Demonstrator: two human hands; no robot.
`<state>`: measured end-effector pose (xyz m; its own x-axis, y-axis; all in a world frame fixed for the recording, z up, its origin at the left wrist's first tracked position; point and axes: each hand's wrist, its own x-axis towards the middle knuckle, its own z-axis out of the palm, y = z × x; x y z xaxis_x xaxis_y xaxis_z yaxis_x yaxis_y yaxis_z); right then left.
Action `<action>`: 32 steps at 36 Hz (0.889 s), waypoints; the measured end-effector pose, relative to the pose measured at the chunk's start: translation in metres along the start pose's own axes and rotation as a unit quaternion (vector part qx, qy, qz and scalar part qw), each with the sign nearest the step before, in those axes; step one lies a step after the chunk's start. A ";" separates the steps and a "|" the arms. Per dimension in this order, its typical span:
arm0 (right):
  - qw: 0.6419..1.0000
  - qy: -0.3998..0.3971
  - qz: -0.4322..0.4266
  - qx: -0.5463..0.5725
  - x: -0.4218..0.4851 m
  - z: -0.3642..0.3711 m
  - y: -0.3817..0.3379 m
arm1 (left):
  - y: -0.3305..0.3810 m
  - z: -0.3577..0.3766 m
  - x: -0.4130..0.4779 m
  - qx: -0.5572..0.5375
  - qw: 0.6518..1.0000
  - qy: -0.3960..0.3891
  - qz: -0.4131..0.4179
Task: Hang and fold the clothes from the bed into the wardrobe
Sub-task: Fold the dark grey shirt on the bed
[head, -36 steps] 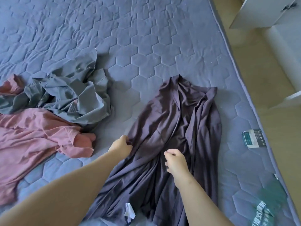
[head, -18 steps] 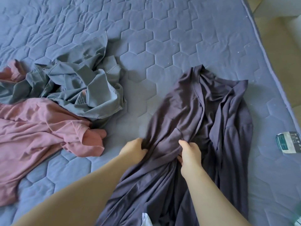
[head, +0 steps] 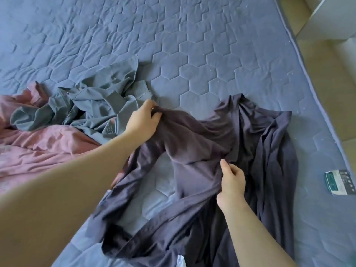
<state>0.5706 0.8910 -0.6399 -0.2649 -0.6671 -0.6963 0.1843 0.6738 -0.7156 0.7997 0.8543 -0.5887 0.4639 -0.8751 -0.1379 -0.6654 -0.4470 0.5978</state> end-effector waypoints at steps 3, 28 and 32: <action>0.999 -0.022 0.009 -0.032 -0.001 0.005 0.000 | 0.002 -0.020 0.016 0.057 0.998 0.012 0.028; 0.977 -0.102 0.173 -0.077 0.000 0.031 0.023 | -0.048 0.005 0.010 0.272 0.952 -0.132 -0.043; 0.980 -0.100 0.140 -0.103 -0.004 0.040 0.023 | -0.054 0.005 -0.007 0.387 0.916 -0.106 0.013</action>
<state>0.6141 0.8962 -0.6558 -0.0371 -0.4818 -0.8755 0.0231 0.8755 -0.4827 0.8291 0.8830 -0.6241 0.3735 -0.8665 -0.3311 -0.9276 -0.3521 -0.1249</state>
